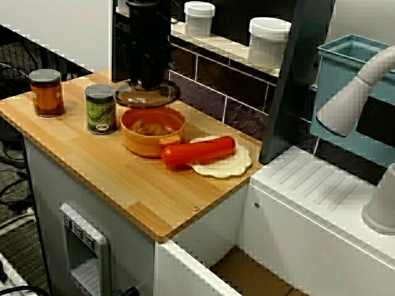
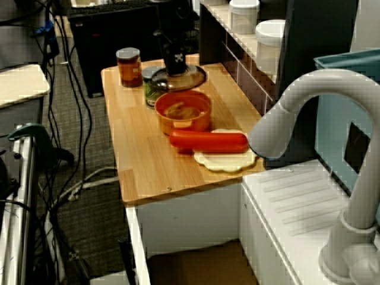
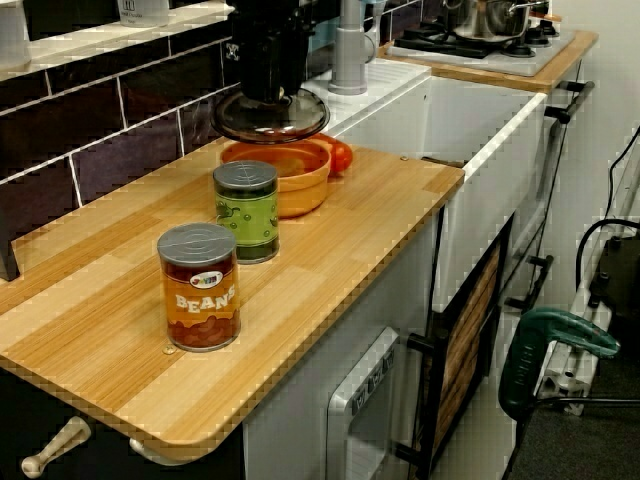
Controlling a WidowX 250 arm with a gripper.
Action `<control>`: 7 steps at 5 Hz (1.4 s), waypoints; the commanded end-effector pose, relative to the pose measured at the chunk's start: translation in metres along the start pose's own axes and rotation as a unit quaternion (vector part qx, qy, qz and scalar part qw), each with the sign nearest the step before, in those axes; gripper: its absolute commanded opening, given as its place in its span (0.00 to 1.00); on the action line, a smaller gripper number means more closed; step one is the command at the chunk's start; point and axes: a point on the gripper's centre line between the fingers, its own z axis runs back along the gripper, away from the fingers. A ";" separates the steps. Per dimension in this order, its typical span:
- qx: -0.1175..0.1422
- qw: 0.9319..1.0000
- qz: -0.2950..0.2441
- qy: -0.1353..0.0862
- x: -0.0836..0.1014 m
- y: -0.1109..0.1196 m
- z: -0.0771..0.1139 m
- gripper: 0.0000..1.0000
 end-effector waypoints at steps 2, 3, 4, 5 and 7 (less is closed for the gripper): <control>0.017 0.997 0.051 -0.057 0.005 0.053 0.062 0.00; 0.029 0.994 0.082 -0.062 0.008 0.074 0.069 0.00; 0.055 0.991 0.100 -0.066 0.012 0.097 0.063 0.00; 0.062 0.991 0.103 -0.055 0.013 0.111 0.051 0.00; 0.069 0.990 0.108 -0.065 0.010 0.134 0.046 0.00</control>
